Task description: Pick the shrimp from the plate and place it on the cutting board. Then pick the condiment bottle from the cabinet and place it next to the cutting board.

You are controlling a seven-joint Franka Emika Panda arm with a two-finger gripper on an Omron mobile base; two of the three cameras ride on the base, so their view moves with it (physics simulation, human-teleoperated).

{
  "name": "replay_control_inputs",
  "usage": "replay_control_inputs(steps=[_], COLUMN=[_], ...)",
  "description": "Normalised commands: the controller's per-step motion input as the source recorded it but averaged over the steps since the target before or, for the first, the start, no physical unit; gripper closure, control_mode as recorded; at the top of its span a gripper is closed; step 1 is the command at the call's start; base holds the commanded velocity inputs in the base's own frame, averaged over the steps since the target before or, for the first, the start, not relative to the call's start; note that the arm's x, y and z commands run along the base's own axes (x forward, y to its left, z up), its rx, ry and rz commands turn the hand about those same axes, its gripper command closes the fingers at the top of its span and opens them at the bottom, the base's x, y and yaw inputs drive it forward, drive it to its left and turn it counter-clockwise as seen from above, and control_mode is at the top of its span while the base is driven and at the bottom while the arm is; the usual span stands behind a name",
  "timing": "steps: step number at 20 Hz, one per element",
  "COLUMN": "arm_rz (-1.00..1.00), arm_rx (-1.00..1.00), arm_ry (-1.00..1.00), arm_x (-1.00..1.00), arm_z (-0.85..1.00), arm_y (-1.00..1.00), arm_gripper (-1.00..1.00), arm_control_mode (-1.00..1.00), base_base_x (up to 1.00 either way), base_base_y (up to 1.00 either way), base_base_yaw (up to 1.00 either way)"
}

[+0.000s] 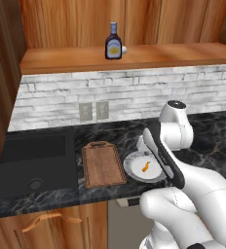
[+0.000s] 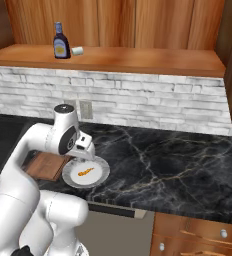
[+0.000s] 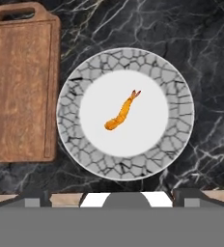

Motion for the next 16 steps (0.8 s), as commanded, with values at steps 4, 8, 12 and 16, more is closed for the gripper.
replay_control_inputs(steps=[4,8,12,16], arm_rz=[-0.04,-0.02,-0.03,-0.03], arm_rx=[0.01,0.00,0.00,0.00], arm_ry=[0.00,0.00,0.00,0.00], arm_x=[0.00,0.00,0.00,0.00], arm_z=[-0.26,-0.22,-0.25,-0.28], arm_y=[0.00,0.00,0.00,0.00], arm_gripper=[-1.00,-1.00,-1.00,-1.00], arm_control_mode=[-1.00,-1.00,-1.00,-1.00], base_base_x=[0.00,0.00,0.00,0.00], base_base_y=[0.00,0.00,0.00,0.00], base_base_yaw=[0.00,0.00,0.00,0.00])
